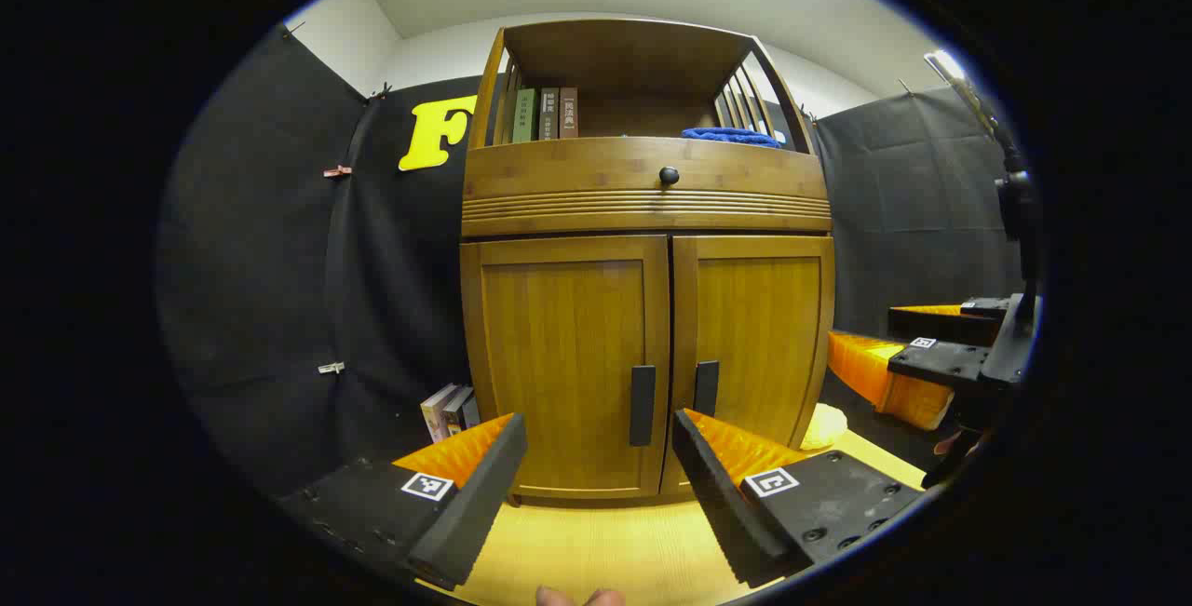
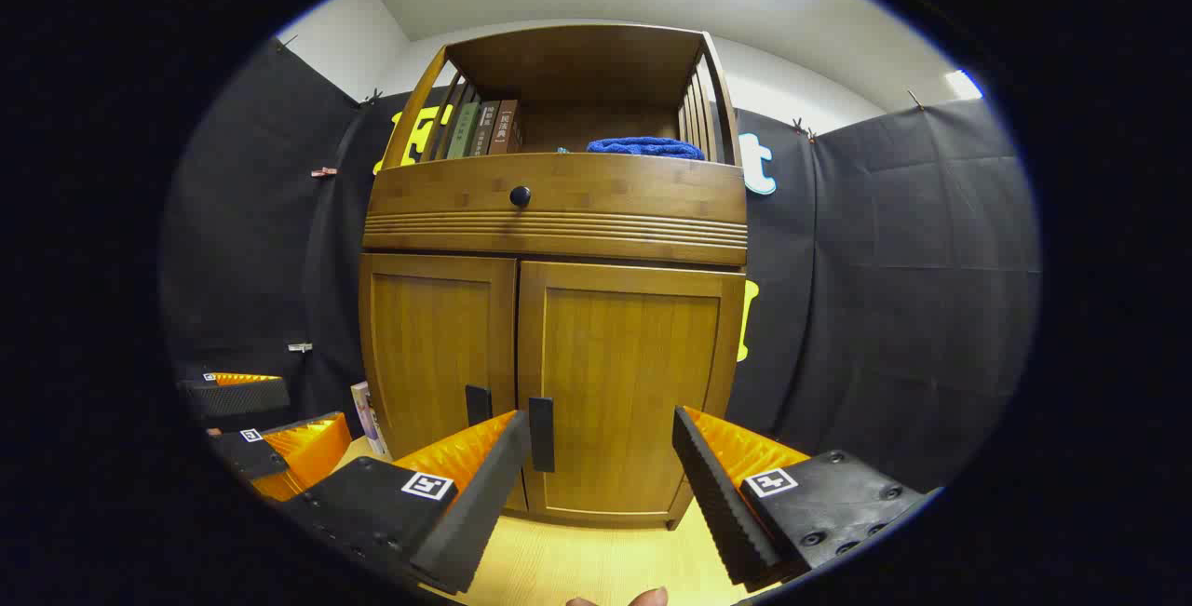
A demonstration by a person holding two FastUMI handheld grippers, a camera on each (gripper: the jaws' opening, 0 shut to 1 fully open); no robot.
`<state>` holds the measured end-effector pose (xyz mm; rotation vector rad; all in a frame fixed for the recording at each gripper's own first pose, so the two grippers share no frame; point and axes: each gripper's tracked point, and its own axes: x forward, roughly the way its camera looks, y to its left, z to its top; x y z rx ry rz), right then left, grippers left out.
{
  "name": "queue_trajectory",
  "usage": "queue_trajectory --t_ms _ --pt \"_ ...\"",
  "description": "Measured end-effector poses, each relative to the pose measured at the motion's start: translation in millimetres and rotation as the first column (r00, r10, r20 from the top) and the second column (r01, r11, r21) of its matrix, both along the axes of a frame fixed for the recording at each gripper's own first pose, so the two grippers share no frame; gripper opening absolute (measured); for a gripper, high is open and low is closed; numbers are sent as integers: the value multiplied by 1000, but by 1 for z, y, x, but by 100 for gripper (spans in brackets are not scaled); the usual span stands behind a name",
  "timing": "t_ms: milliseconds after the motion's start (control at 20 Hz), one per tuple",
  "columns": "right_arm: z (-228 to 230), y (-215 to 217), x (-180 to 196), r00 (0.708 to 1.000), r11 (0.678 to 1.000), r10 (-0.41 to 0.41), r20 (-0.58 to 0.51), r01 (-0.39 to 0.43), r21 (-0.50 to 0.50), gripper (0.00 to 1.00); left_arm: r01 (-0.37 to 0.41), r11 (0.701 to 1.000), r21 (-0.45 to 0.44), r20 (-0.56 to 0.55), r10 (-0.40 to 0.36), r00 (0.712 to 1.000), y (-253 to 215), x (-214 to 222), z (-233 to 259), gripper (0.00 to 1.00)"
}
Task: Open the right door of the double-door shoe cabinet with the right hand, and open the left door with the left hand.
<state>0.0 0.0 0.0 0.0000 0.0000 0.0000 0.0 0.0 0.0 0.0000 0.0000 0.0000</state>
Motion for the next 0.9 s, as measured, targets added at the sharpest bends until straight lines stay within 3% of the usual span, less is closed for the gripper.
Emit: queue_trajectory --t_ms 400,650,900 --pt "-2 10 0 1000 1000 7 -6 -7 27 97 0 1000 -11 10 0 1000 4 10 2 98" --pt "-7 10 4 1000 997 -10 -11 11 74 99 20 999 49 26 -21 999 3 21 10 98" --pt "-8 9 9 1000 996 -25 -9 26 88 99 38 998 54 26 -39 999 0 27 10 98"
